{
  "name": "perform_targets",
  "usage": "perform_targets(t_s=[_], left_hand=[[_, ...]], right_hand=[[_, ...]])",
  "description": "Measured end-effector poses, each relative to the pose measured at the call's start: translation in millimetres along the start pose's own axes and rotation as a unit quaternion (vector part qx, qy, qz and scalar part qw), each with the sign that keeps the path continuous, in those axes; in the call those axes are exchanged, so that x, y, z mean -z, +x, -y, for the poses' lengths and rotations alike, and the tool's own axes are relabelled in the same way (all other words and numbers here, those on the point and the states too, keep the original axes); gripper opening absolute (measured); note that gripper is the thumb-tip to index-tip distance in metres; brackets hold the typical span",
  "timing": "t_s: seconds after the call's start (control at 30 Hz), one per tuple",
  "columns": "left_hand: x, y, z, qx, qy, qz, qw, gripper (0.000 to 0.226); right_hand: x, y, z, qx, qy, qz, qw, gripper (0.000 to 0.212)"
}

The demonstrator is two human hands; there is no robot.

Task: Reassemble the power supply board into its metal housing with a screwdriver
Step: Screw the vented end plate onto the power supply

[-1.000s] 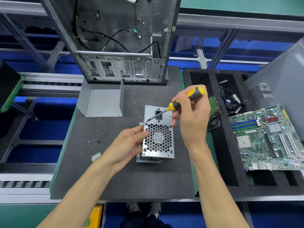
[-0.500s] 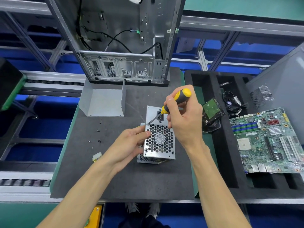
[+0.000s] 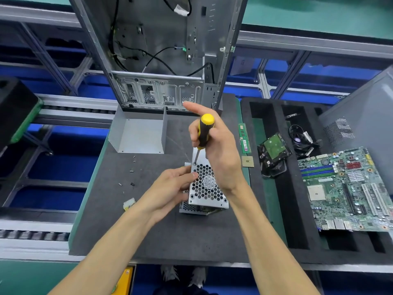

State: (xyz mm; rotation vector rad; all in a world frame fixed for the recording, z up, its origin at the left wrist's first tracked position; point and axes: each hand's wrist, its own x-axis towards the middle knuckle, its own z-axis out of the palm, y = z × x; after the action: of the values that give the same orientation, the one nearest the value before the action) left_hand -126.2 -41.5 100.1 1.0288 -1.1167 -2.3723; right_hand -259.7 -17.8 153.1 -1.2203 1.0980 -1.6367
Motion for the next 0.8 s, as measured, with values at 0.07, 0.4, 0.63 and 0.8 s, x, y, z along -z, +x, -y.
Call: perform_targets(t_s=[0.07,0.4,0.63,0.8], left_hand=[[-0.7,-0.5,0.0,0.0,0.001,0.001,1.0,0.029],[1.6,-2.5,-1.2,0.003,0.001,0.004,1.0,0.03],[3.7,-3.2,-0.6,0.003,0.003,0.001,1.0,0.029],[5.1,-2.3,-0.9,0.003,0.004,0.005,1.0,0.03]], right_hand=[[-2.2,-1.2,2.0,0.0,0.002,-0.023,1.0,0.038],[-9.7,-1.7,8.6,0.004,-0.007,-0.049,0.999,0.03],[-11.5,3.6,10.8,0.009,-0.017,-0.065,0.998,0.006],[-10.8,6.6,9.3,-0.014,-0.033,-0.012,0.999,0.033]])
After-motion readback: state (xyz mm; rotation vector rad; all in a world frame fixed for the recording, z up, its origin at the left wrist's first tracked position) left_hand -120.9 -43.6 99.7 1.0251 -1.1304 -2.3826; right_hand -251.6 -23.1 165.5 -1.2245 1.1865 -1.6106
